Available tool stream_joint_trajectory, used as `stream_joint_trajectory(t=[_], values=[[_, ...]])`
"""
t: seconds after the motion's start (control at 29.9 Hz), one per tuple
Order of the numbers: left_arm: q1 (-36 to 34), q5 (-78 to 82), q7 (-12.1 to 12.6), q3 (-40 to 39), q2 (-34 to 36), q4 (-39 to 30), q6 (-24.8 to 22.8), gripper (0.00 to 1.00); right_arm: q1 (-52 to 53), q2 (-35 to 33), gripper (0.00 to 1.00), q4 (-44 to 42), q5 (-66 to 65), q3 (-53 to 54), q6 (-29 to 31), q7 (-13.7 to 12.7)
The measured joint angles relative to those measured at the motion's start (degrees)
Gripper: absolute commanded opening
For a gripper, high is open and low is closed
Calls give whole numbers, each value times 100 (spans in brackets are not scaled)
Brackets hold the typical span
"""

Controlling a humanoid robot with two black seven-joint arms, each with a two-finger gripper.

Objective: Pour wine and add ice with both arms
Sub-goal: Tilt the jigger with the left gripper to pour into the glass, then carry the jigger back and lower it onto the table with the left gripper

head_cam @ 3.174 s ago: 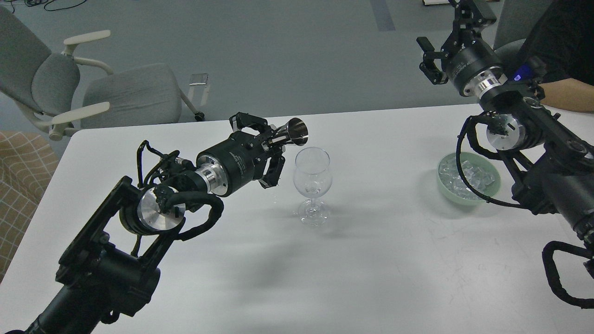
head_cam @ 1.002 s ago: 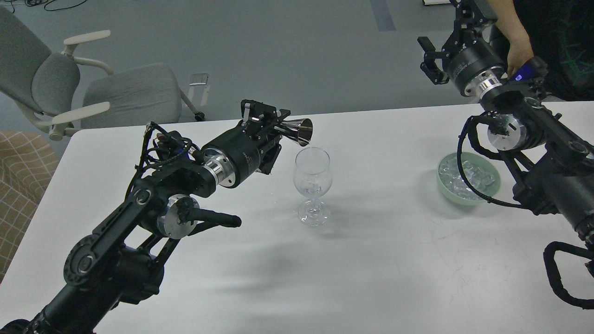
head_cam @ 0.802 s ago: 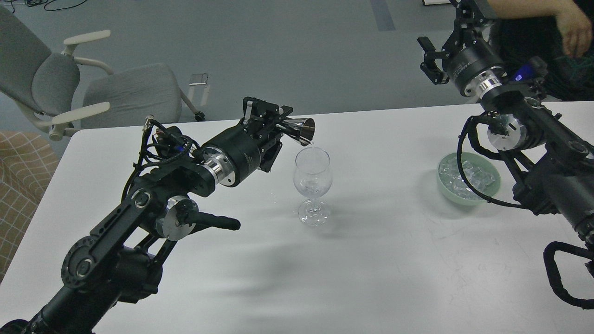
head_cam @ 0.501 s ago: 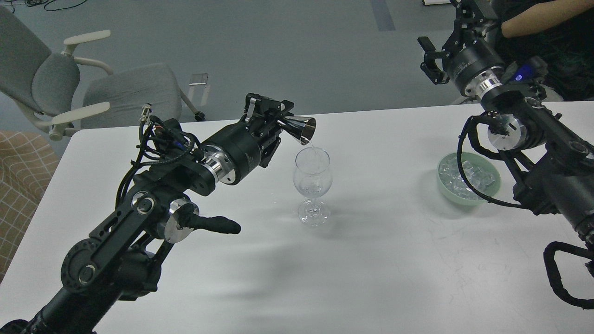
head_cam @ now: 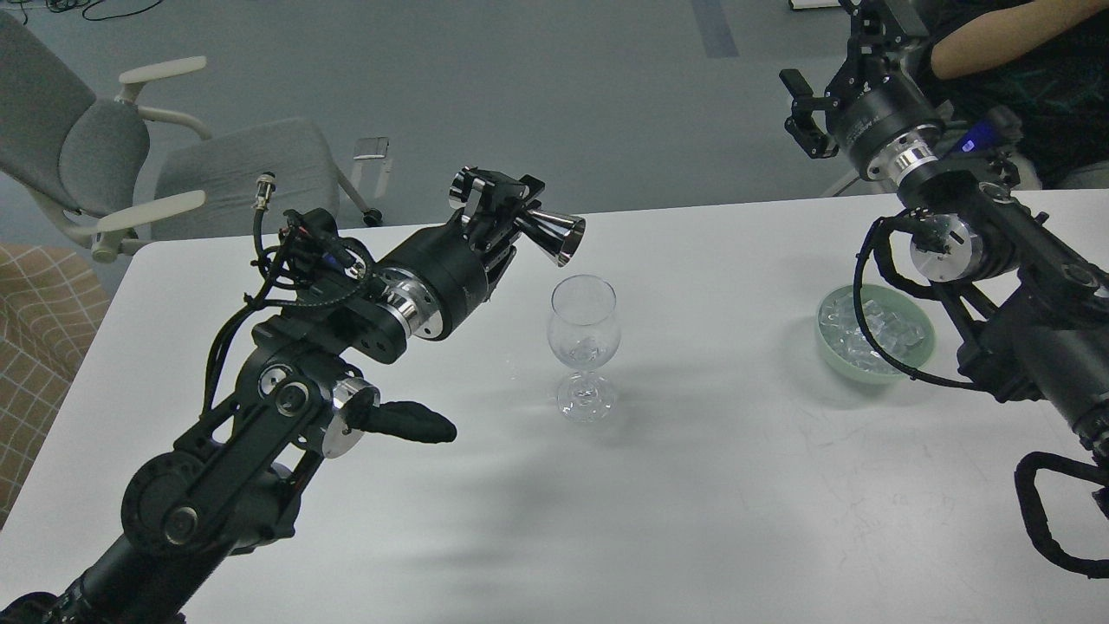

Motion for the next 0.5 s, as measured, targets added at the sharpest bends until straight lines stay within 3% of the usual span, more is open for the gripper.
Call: stream_joint_trajectory(t=[0.3, 0.5], values=[[-81, 82, 0, -22, -65, -38, -59, 0, 0, -2, 100, 0, 0, 0, 0, 0], [71, -1525, 0, -836, -217, -39, 155, 0, 0, -44, 100, 44, 0, 0, -34, 0]])
